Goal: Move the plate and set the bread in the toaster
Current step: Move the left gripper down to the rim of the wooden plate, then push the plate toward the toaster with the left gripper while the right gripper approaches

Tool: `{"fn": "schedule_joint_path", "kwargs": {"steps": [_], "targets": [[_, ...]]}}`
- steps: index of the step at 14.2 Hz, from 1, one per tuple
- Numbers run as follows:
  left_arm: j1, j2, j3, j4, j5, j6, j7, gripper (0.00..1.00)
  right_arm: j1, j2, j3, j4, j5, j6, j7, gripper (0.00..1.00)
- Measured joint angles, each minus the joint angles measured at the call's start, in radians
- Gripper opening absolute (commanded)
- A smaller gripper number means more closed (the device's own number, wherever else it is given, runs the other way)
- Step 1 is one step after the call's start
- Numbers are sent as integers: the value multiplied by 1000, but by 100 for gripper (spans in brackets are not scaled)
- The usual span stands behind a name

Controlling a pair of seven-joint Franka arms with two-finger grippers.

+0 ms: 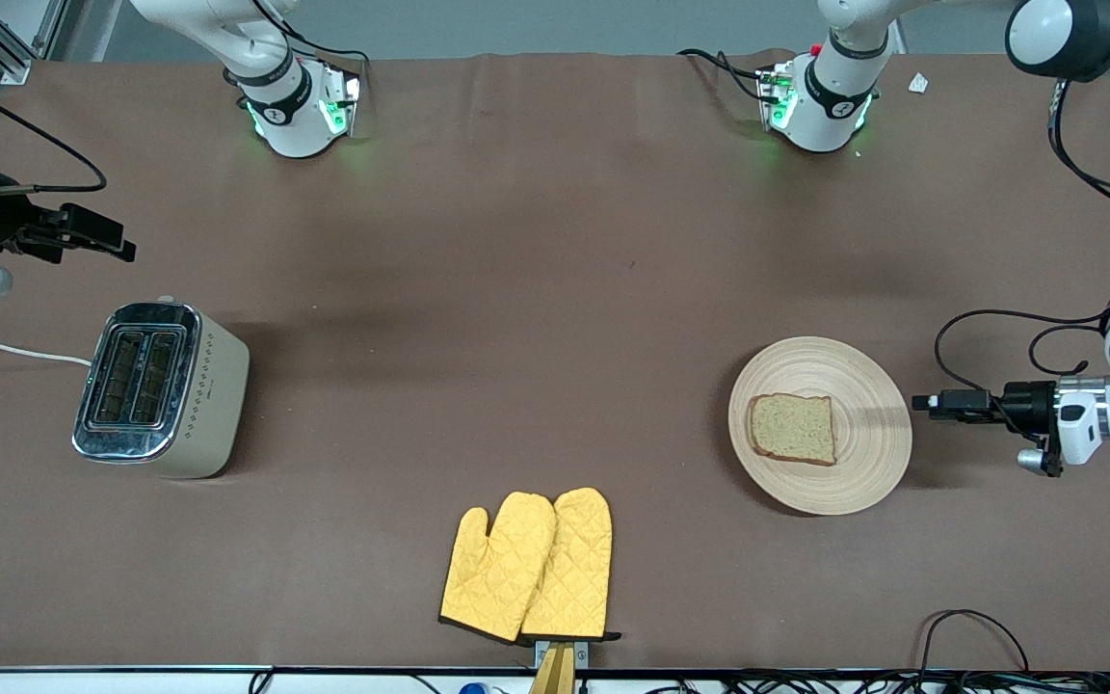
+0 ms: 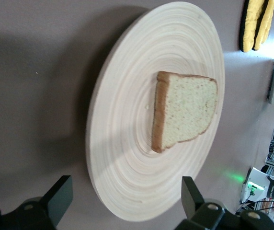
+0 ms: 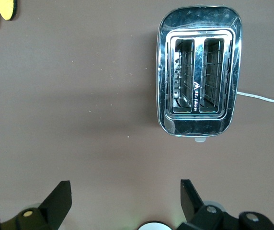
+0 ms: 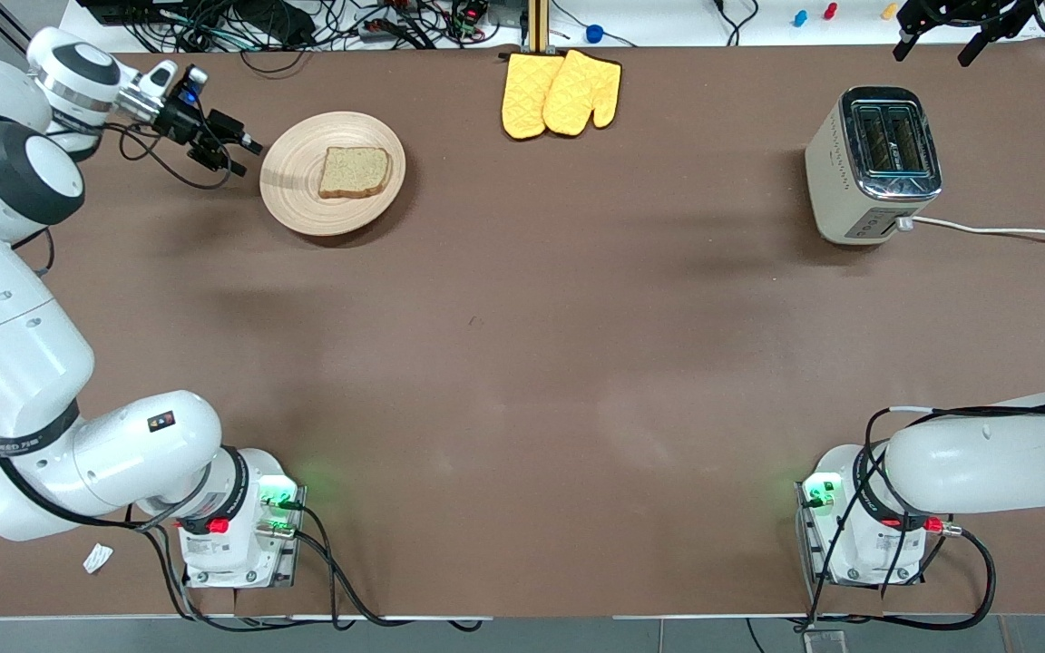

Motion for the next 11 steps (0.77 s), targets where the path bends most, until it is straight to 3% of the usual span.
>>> {"fn": "schedule_joint_path", "kwargs": {"steps": [3,4,8,11], "targets": [[1,33,-1,5,-15,13,24,96,0,0,0,-1,0,0,0,100],[1,37,-2,6,-20,13,25,88,0,0,0,-2,0,0,0,100],[1,48,-5,7,-46,13,63,39,0,0,0,-2,0,0,0,100],[1,68,-5,7,-57,14,97,13,0,0,0,-2,0,0,0,100]]}}
